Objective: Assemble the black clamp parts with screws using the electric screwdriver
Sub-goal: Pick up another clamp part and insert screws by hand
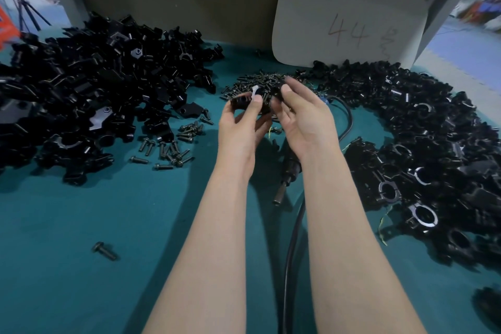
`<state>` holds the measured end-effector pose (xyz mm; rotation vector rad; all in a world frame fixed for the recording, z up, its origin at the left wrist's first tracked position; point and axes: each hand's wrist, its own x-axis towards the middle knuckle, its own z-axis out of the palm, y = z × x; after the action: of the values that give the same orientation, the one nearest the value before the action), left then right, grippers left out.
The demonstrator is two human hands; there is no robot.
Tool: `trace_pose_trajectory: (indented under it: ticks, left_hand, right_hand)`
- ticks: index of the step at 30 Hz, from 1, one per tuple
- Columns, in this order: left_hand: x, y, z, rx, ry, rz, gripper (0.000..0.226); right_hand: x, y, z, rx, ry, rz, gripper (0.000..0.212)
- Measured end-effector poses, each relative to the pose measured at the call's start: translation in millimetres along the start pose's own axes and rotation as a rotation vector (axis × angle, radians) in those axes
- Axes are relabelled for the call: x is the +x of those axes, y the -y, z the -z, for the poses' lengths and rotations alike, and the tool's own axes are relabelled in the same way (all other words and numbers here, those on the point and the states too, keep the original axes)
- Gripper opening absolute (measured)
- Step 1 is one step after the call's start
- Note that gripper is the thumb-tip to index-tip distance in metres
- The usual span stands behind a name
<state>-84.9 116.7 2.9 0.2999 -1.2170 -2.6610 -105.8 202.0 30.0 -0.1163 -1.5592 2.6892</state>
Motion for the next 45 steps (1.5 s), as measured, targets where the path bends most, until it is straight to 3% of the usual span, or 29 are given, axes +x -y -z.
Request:
trace_pose_trajectory:
  ticks: [3, 5, 8, 11, 15, 19, 22, 28, 34, 38, 41, 45]
  left_hand:
    - [1.0, -0.3, 2.4, 0.071, -0.024, -0.073, 0.043]
    - [0.9, 0.4, 3.5, 0.165, -0.027, -0.150, 0.051]
    - [2.5, 2.8, 2.4, 0.237, -0.069, -0.147, 0.043]
    - [4.8, 3.2, 2.0, 0.121, -0.061, -0.020, 0.035]
    - [5.1, 3.0, 5.0, 0.074, -0.063, 0.011, 0.031]
    - [2.4, -4.5, 4.2, -0.107, -0.019, 0.013, 0.016]
    - [-0.4, -4.7, 1.8, -0.155, 0.033, 0.016, 0.020]
    - [1.9, -3.9, 6.1, 0.044, 0.024, -0.062, 0.019]
    - [3.9, -4.1, 9.4, 0.159, 0.038, -0.036, 0.007]
    - [5.1, 2.6, 7.7, 0.273, -0.034, -0.078, 0.004]
    - [5.8, 6.6, 2.8, 0.341, -0.043, -0.076, 0.017]
    - [5.8, 5.9, -1.6, 0.157, 0.007, -0.020, 0.023]
  right_hand:
    - [0.8, -2.7, -1.3, -0.178, 0.029, 0.050, 0.026]
    - [1.5, -2.6, -1.2, -0.295, 0.051, 0.054, 0.032]
    - [1.0, -3.4, -2.8, -0.514, 0.089, 0.077, 0.039]
    - [-2.5, -5.0, -7.1, -0.759, 0.111, 0.165, 0.039]
    - [-6.7, -3.1, -9.9, -0.977, 0.089, 0.316, 0.035]
    - [-8.7, -2.7, -10.2, -0.917, 0.072, 0.326, 0.028]
    - [-7.0, -3.4, -8.0, -0.886, 0.062, 0.337, 0.025]
    - [-4.3, -3.5, -1.4, -0.980, 0.118, 0.339, 0.013]
    - [-2.4, 9.6, 8.8, -1.051, 0.320, 0.250, 0.032]
    - [1.0, 8.2, 12.3, -1.149, 0.191, 0.286, 0.029]
    - [0.9, 8.2, 8.6, -0.996, 0.095, 0.292, 0.027]
    - [-1.8, 5.0, -1.8, -0.954, 0.123, 0.254, 0.029]
